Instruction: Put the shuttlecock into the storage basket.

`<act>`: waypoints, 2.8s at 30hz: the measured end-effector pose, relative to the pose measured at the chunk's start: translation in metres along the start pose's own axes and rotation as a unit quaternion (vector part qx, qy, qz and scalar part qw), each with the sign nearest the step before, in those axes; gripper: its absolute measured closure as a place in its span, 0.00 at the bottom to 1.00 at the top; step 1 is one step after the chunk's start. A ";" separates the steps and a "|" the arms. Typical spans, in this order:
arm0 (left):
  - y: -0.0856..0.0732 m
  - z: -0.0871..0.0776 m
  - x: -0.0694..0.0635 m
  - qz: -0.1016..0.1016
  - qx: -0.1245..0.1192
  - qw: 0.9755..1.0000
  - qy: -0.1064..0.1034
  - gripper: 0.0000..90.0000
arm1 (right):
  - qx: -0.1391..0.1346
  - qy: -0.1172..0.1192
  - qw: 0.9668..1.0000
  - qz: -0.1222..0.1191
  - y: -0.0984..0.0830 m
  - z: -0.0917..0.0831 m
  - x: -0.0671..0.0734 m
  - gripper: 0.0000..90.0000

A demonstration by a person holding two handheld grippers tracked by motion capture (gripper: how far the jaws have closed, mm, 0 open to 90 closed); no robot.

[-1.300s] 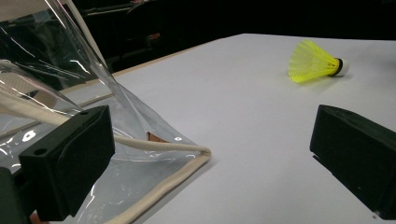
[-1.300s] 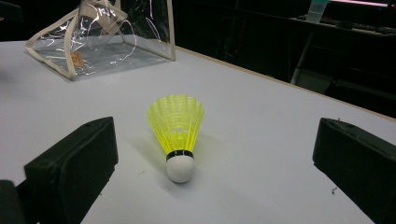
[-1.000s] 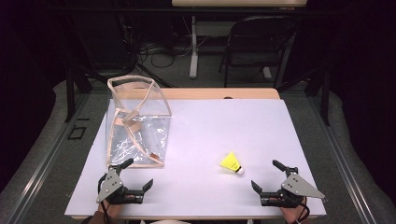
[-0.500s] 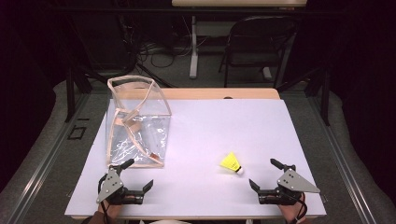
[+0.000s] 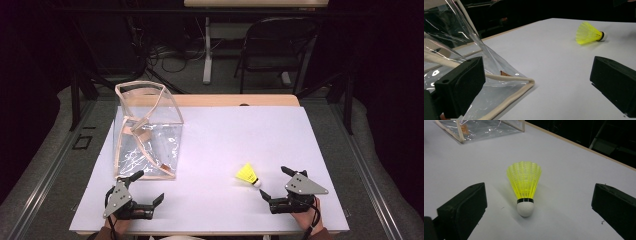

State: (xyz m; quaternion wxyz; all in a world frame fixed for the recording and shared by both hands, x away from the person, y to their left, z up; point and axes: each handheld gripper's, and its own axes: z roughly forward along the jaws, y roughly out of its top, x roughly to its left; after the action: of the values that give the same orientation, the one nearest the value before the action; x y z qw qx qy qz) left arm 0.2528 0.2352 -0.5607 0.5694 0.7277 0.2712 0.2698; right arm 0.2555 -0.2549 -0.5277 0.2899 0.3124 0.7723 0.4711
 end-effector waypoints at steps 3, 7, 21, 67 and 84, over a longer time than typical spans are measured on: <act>0.000 0.000 0.000 0.000 0.001 1.000 -0.002 0.00 | 0.010 0.007 1.000 -0.003 0.003 0.005 -0.001 0.00; 0.000 0.000 0.000 -0.002 0.001 1.000 -0.001 0.00 | 0.026 0.021 0.999 -0.003 0.007 0.011 -0.002 0.00; 0.000 0.001 0.000 0.000 0.001 1.000 -0.003 0.00 | 0.083 0.055 0.995 -0.014 0.020 0.033 -0.005 0.00; 0.000 0.001 0.000 0.003 0.001 1.000 -0.006 0.00 | 0.238 0.057 0.970 -0.008 0.028 0.078 0.001 0.33; 0.000 0.001 0.000 0.000 0.002 1.000 -0.009 0.00 | 0.281 0.059 0.958 -0.016 0.022 0.087 0.002 0.67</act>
State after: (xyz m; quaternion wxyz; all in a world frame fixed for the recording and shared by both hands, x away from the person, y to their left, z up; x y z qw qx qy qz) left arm 0.2534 0.2339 -0.5609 0.5700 0.7313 0.2665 0.2631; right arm 0.3234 -0.1981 -0.5418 0.1518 0.3404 0.8942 0.2480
